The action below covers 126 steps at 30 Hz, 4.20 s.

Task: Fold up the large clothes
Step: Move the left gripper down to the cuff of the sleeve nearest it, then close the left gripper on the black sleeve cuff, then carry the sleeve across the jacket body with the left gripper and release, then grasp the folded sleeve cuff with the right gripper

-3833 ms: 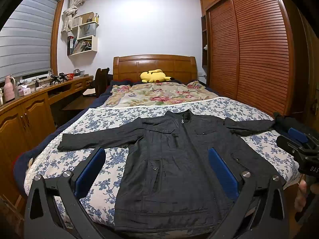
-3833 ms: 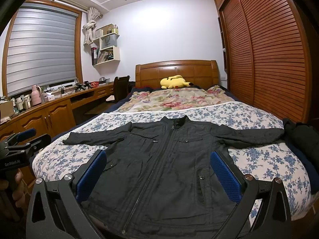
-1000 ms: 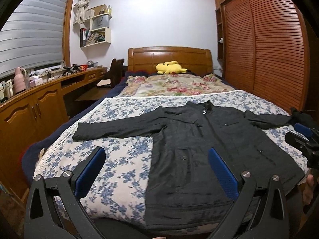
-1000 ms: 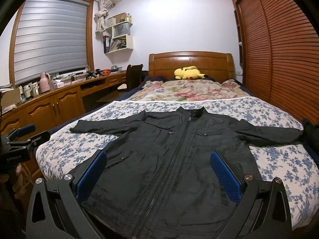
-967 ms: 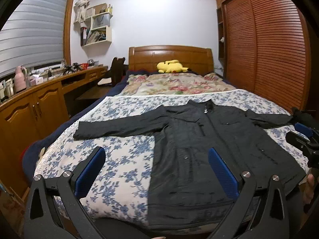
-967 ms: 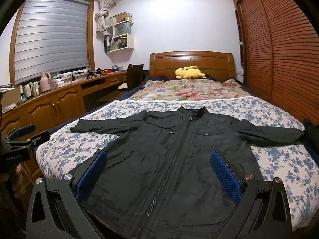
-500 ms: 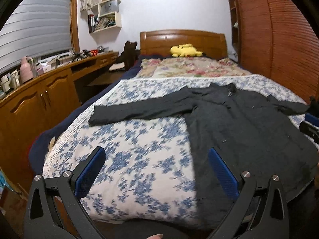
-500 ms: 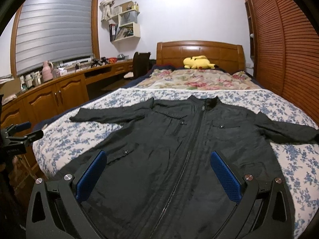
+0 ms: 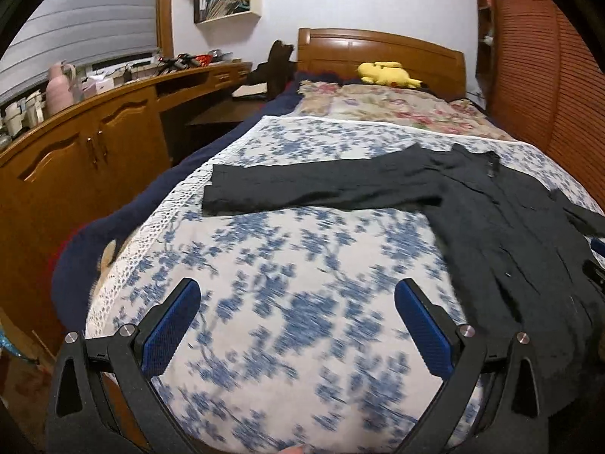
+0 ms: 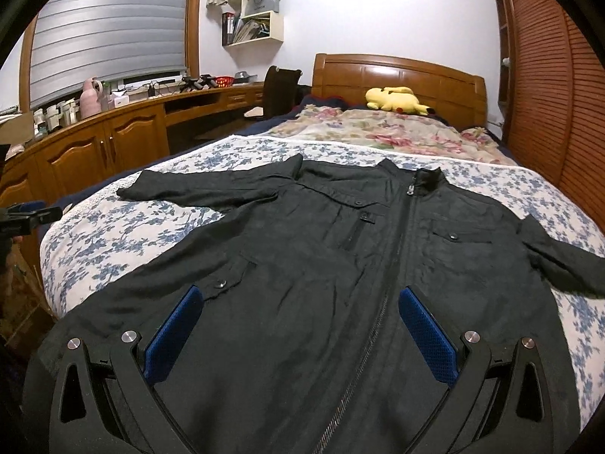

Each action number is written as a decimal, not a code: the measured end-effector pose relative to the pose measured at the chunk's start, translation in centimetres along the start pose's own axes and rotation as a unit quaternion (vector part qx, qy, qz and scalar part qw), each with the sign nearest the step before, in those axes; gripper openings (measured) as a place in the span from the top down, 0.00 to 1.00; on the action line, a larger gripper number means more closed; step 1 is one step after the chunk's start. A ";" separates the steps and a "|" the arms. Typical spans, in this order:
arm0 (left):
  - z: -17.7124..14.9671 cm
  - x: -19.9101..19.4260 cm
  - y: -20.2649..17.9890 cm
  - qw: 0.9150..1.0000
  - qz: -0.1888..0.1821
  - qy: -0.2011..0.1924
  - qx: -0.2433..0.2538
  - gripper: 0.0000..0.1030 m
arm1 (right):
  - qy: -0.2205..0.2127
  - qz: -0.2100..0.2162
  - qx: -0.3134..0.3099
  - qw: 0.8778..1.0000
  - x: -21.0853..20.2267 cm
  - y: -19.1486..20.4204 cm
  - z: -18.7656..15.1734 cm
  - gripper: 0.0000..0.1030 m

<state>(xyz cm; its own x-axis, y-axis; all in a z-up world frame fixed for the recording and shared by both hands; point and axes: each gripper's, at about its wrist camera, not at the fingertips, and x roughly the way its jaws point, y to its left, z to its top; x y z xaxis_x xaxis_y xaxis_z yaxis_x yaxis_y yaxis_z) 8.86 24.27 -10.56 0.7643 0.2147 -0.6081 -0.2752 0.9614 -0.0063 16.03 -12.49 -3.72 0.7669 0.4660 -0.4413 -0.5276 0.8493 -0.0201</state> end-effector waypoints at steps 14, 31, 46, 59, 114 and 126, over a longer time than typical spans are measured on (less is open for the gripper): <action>4.1 7.0 5.0 1.000 0.019 0.014 0.009 0.00 | 0.078 0.023 -0.026 0.996 5.3 1.2 -1.7 0.00; 7.5 18.9 11.3 0.992 0.000 0.068 -0.108 0.38 | 0.087 -0.004 -0.016 0.996 4.9 1.2 -1.6 0.00; 7.6 22.9 13.6 0.979 -0.010 0.122 -0.161 0.50 | 0.102 -0.009 -0.028 0.994 6.0 2.1 -1.1 0.00; 11.2 19.0 8.8 0.993 -0.025 0.065 -0.094 0.87 | 0.093 0.014 -0.013 0.996 5.6 1.1 -1.1 0.00; 7.9 -0.4 -6.8 0.986 -0.145 -0.074 0.027 0.38 | 0.096 0.046 -0.067 0.992 10.9 1.9 5.0 0.00; 7.7 -0.1 -4.8 0.987 -0.145 -0.072 0.010 0.27 | 0.165 0.052 -0.073 0.982 19.1 2.1 6.2 0.17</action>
<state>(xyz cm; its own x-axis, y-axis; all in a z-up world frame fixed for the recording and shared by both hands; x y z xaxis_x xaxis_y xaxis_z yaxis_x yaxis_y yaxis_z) 14.62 20.93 -4.32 0.8848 -0.0480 -0.4636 -0.0235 0.9888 -0.1472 31.82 -0.30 -6.59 0.5583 0.4213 -0.7147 -0.6613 0.7462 -0.0768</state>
